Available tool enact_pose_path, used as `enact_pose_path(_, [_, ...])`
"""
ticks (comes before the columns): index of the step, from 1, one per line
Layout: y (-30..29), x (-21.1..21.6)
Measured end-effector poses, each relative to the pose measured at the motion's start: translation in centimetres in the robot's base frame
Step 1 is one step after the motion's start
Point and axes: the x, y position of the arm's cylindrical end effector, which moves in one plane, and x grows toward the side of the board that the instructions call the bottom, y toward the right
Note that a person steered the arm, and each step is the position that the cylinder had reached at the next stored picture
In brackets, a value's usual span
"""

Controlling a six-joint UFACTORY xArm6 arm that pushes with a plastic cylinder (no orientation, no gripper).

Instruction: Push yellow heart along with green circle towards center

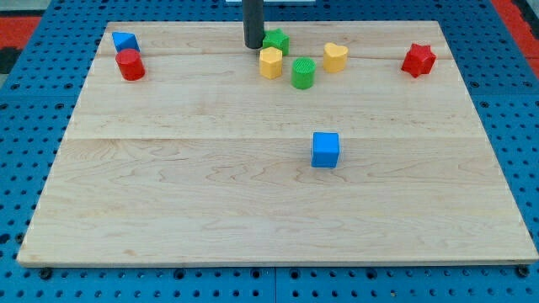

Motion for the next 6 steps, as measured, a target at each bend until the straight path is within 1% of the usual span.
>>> enact_pose_path(1, [-1.5, 0.2])
enact_pose_path(2, [-2.0, 5.9])
enact_pose_path(3, [1.0, 11.3])
enact_pose_path(4, [11.9, 10.5])
enact_pose_path(5, [20.5, 6.5])
enact_pose_path(6, [18.1, 0.9])
